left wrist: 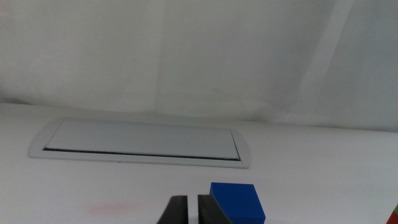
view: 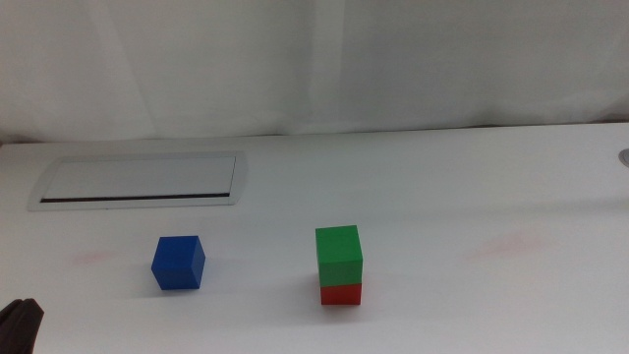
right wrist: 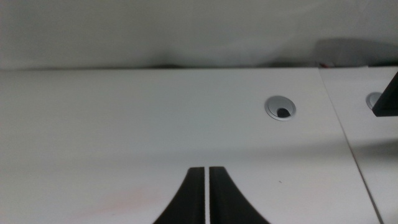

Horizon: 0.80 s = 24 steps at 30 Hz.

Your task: Stack red cubes first, then green, then blue cubes in a specific spot.

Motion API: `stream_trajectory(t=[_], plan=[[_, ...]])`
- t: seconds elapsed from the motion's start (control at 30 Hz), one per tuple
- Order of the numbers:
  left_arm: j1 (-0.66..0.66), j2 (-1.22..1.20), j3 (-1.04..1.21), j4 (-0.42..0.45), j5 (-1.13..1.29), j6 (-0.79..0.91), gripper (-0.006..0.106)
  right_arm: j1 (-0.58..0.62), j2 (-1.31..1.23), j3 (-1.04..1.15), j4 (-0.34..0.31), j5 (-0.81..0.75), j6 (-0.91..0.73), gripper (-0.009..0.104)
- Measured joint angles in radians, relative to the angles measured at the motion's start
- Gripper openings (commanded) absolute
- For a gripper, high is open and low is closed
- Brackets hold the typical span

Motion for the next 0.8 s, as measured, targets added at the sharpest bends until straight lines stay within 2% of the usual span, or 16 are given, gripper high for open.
stream_trajectory(t=[0.27,0.4,0.8], plan=[[0.000,0.000,0.000,0.000,0.000,0.000,-0.003,0.002,-0.498,0.301,0.101,-0.031,-0.009,-0.002],[0.000,0.000,0.000,0.000,0.000,0.000,-0.003,0.002,-0.666,0.430,0.123,-0.106,-0.009,-0.002],[0.000,0.000,0.000,0.000,0.000,0.000,-0.003,0.002,-0.731,0.882,0.151,-0.530,-0.009,-0.002]])
